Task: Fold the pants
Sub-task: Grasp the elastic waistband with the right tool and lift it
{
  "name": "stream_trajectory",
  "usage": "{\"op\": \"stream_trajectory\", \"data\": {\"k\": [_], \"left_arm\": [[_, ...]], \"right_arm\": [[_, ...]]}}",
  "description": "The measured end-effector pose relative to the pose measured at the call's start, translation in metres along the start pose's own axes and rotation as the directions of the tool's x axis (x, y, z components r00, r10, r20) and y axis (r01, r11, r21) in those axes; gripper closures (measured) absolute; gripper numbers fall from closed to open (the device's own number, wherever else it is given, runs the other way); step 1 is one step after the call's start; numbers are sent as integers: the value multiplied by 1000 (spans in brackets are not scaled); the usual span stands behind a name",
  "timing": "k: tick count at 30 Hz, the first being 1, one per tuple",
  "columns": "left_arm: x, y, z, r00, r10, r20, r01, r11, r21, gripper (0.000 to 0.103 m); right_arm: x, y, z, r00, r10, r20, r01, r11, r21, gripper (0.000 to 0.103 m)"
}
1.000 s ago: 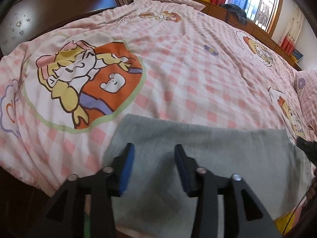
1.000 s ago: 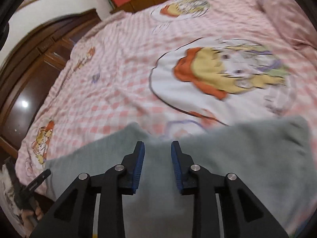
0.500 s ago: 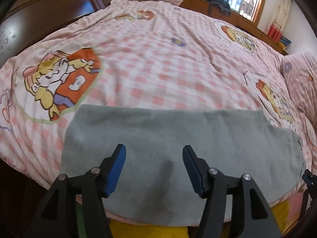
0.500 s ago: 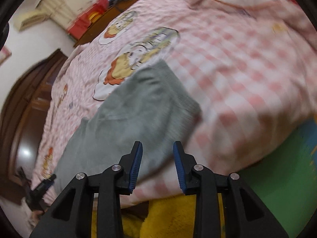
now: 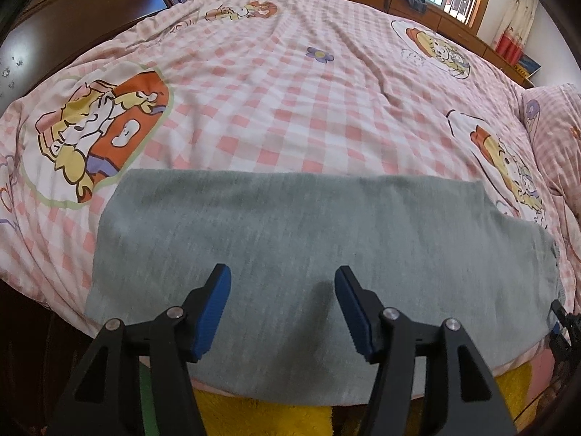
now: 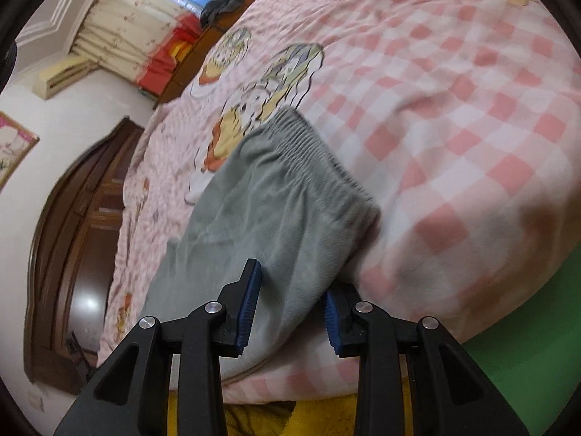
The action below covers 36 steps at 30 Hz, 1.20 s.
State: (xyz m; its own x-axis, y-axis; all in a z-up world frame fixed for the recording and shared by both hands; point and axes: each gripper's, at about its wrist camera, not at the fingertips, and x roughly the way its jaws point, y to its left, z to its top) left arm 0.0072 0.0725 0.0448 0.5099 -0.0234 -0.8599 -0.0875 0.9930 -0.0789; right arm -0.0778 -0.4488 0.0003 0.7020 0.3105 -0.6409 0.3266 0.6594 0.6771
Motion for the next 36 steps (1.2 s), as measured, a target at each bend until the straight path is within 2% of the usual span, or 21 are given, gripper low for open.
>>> {"op": "stream_trajectory", "data": {"k": [3, 5, 10, 15, 17, 21, 24, 29, 33, 36], "left_arm": [[-2, 1, 0, 1000, 5, 5, -5, 1000, -2, 40], [-2, 2, 0, 1000, 10, 2, -10, 1000, -6, 40], [4, 5, -3, 1000, 8, -16, -8, 1000, -25, 40], [4, 5, -4, 1000, 10, -19, -10, 1000, -24, 40], [4, 6, -5, 1000, 12, -18, -12, 1000, -25, 40], [2, 9, -4, 1000, 12, -13, -12, 999, -34, 40], [3, 10, -4, 1000, 9, -17, -9, 999, -39, 40], [5, 9, -5, 1000, 7, -26, -8, 999, -33, 40], [5, 8, -5, 1000, 8, -23, -8, 1000, -28, 40], [5, 9, -4, 1000, 9, -24, -10, 1000, -29, 40]], "right_arm": [[-8, -10, 1, 999, -11, 44, 10, 1000, 25, 70], [-7, -14, 6, 999, -7, 42, 5, 999, 49, 70], [9, -8, 12, 998, -39, 48, 39, 999, -9, 70], [4, -8, 9, 995, -10, 98, 8, 1000, 20, 70], [-9, -6, 5, 989, 1, 150, -5, 1000, 26, 70], [-21, 12, 8, 976, -56, 211, 73, 995, -73, 70], [-12, 18, 9, 975, -108, 192, 131, 985, -112, 70], [-1, 13, 7, 978, -127, 164, 146, 983, -114, 70], [1, -6, 2, 990, -79, 121, 84, 996, -39, 70], [5, -9, 1, 991, -57, 123, 61, 997, -36, 67]]}}
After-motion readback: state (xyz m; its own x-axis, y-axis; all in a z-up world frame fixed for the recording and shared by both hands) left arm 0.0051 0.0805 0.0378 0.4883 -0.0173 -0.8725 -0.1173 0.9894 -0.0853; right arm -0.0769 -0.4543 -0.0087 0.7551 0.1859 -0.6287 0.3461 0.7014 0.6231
